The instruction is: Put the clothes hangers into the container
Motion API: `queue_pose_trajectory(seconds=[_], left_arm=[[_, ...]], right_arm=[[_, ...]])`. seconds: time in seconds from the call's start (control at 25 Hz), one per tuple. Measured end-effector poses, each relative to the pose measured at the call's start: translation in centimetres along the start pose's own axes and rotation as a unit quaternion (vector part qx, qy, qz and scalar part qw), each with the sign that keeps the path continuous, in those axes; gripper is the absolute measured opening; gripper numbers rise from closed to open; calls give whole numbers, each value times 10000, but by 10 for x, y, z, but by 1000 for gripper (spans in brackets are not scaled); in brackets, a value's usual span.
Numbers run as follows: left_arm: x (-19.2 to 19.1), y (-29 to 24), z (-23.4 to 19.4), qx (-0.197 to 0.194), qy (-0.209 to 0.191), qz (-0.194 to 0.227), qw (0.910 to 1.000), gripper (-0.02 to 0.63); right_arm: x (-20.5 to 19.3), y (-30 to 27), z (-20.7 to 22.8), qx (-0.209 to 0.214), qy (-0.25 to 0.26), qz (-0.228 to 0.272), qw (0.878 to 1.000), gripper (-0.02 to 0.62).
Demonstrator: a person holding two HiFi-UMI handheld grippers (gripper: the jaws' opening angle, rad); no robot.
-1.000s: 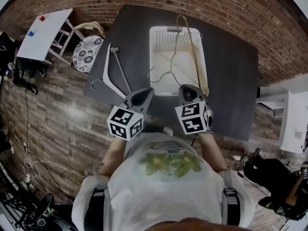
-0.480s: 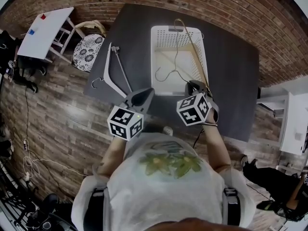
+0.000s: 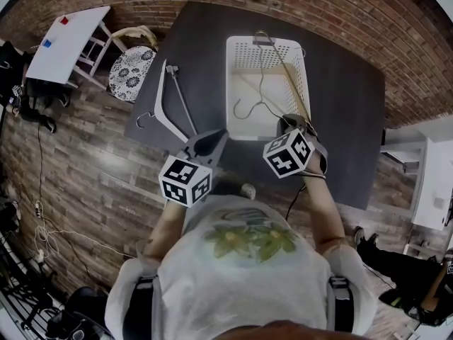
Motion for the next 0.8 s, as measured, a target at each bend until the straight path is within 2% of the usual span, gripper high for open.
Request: queue_pose_trajectory(seconds=[0.44, 0.8], left_arm=[[4, -5, -16, -3, 71, -19, 10000, 29], [10, -13, -26, -43, 73, -11, 10000, 29]], right_arm=[[4, -19, 1, 146, 447, -187, 9987, 41], [8, -30, -6, 440, 808, -355, 9951, 41]])
Point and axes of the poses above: the fingertips, and each gripper's own axes: y backward along the fingers, z to its right, x out of its top, the point moved 7 cm from there along y, backward along the fingers, and after that the axes turned 9 degrees about -x, right-handed, at the moved point
